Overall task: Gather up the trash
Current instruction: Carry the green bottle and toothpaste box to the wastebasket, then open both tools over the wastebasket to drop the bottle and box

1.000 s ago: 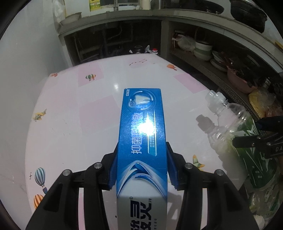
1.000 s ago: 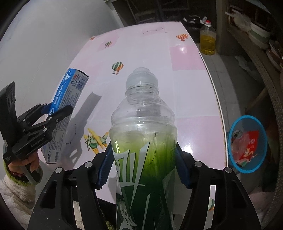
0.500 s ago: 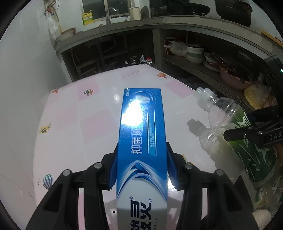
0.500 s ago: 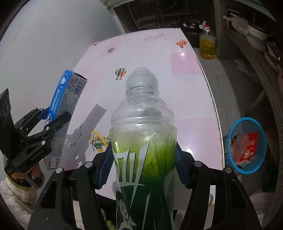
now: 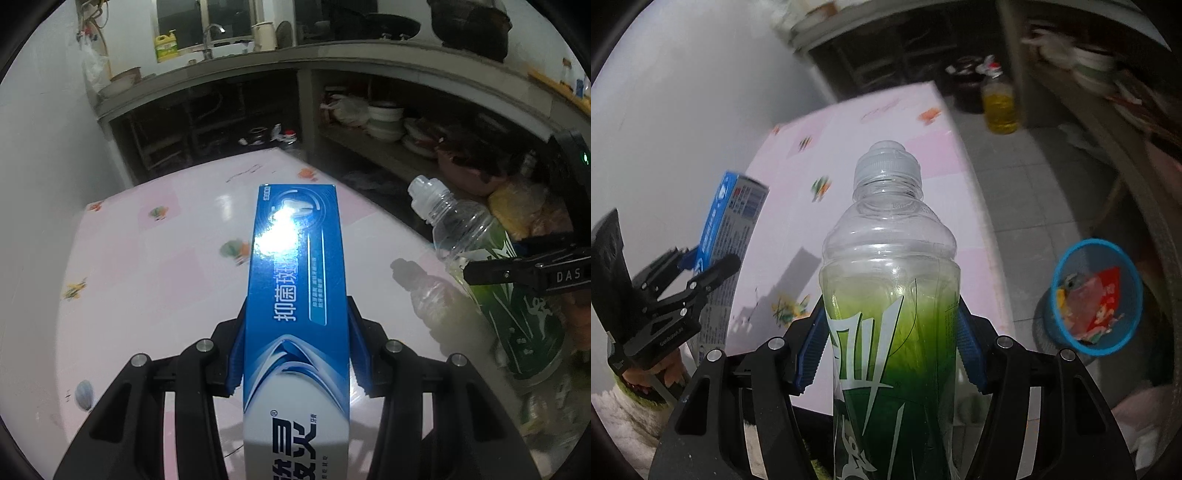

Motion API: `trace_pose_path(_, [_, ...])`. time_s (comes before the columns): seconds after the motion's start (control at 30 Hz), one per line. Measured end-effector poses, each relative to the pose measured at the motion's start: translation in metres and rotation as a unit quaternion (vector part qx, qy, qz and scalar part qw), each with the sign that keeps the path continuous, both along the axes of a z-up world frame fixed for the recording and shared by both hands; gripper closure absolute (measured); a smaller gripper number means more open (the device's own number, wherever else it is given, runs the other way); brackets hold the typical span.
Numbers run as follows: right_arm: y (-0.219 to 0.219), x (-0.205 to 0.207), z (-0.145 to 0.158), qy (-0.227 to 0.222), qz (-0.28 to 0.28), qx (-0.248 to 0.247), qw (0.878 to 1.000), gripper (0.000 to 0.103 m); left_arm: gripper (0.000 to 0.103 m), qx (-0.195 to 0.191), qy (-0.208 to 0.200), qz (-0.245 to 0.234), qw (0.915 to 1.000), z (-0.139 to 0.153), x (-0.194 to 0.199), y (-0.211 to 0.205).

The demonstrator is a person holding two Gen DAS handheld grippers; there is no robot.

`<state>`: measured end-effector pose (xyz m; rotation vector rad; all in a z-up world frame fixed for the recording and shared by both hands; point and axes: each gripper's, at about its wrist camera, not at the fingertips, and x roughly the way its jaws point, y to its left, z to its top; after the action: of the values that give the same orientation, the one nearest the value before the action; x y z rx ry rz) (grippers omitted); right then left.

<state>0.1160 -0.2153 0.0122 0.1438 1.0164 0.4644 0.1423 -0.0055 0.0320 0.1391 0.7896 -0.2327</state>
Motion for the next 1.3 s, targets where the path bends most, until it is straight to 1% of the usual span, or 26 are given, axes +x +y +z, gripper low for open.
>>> trace_pose_path(0.13, [-0.055, -0.009, 0.012, -0.022, -0.064, 0.009, 0.998, 0.044, 0.058, -0.032, 0.002, -0.035, 0.9989, 0.011, 0.018, -0.033])
trace_pose_path(0.2, [-0.082, -0.014, 0.015, -0.028, -0.098, 0.005, 0.995, 0.044, 0.058, -0.048, 0.008, -0.056, 0.9972, 0.015, 0.027, -0.053])
trace_pose_path(0.27, [-0.109, -0.02, 0.013, -0.028, -0.13, 0.001, 0.991, 0.044, 0.058, -0.069, 0.021, -0.084, 0.9939, 0.019, 0.04, -0.08])
trace_pose_path(0.37, [-0.148, -0.026, 0.002, -0.016, -0.177, 0.0, 0.984, 0.044, 0.058, -0.088, 0.047, -0.121, 0.9876, 0.02, 0.06, -0.123])
trace_pose_path(0.43, [-0.172, -0.029, -0.013, -0.003, -0.208, -0.007, 0.978, 0.044, 0.058, -0.093, 0.068, -0.143, 0.983, 0.017, 0.075, -0.154])
trace_pose_path(0.53, [-0.193, -0.03, -0.037, 0.02, -0.235, -0.004, 0.972, 0.044, 0.058, -0.105, 0.122, -0.168, 0.9726, 0.003, 0.099, -0.2])
trace_pose_path(0.57, [-0.197, -0.029, -0.043, 0.027, -0.24, 0.001, 0.97, 0.044, 0.058, -0.103, 0.142, -0.171, 0.9694, -0.006, 0.108, -0.217])
trace_pose_path(0.6, [-0.205, -0.027, -0.053, 0.037, -0.248, 0.006, 0.968, 0.044, 0.058, -0.099, 0.154, -0.172, 0.968, -0.012, 0.114, -0.229])
trace_pose_path(0.67, [-0.217, -0.02, -0.07, 0.054, -0.261, 0.013, 0.964, 0.044, 0.058, -0.076, 0.179, -0.176, 0.965, -0.033, 0.129, -0.262])
trace_pose_path(0.7, [-0.22, -0.017, -0.077, 0.061, -0.265, 0.015, 0.962, 0.044, 0.058, -0.068, 0.184, -0.176, 0.9645, -0.04, 0.132, -0.271])
trace_pose_path(0.77, [-0.226, -0.008, -0.095, 0.08, -0.273, 0.023, 0.958, 0.044, 0.058, -0.048, 0.206, -0.178, 0.9609, -0.061, 0.145, -0.3])
trace_pose_path(0.9, [-0.242, 0.011, -0.128, 0.114, -0.283, 0.037, 0.952, 0.044, 0.058, -0.022, 0.247, -0.173, 0.9531, -0.099, 0.169, -0.336])
trace_pose_path(1.03, [-0.251, 0.045, -0.167, 0.156, -0.288, 0.043, 0.944, 0.044, 0.058, -0.001, 0.28, -0.157, 0.9471, -0.133, 0.195, -0.361])
trace_pose_path(1.1, [-0.251, 0.062, -0.186, 0.177, -0.287, 0.034, 0.941, 0.044, 0.057, 0.008, 0.297, -0.148, 0.9434, -0.15, 0.207, -0.369])
trace_pose_path(1.17, [-0.249, 0.085, -0.205, 0.193, -0.285, 0.015, 0.939, 0.044, 0.057, 0.023, 0.311, -0.138, 0.9401, -0.168, 0.22, -0.376])
trace_pose_path(1.23, [-0.249, 0.103, -0.214, 0.2, -0.285, -0.009, 0.937, 0.043, 0.057, 0.032, 0.321, -0.127, 0.9379, -0.181, 0.23, -0.38])
trace_pose_path(1.3, [-0.252, 0.122, -0.224, 0.203, -0.29, -0.03, 0.935, 0.043, 0.057, 0.032, 0.332, -0.119, 0.9351, -0.192, 0.24, -0.39])
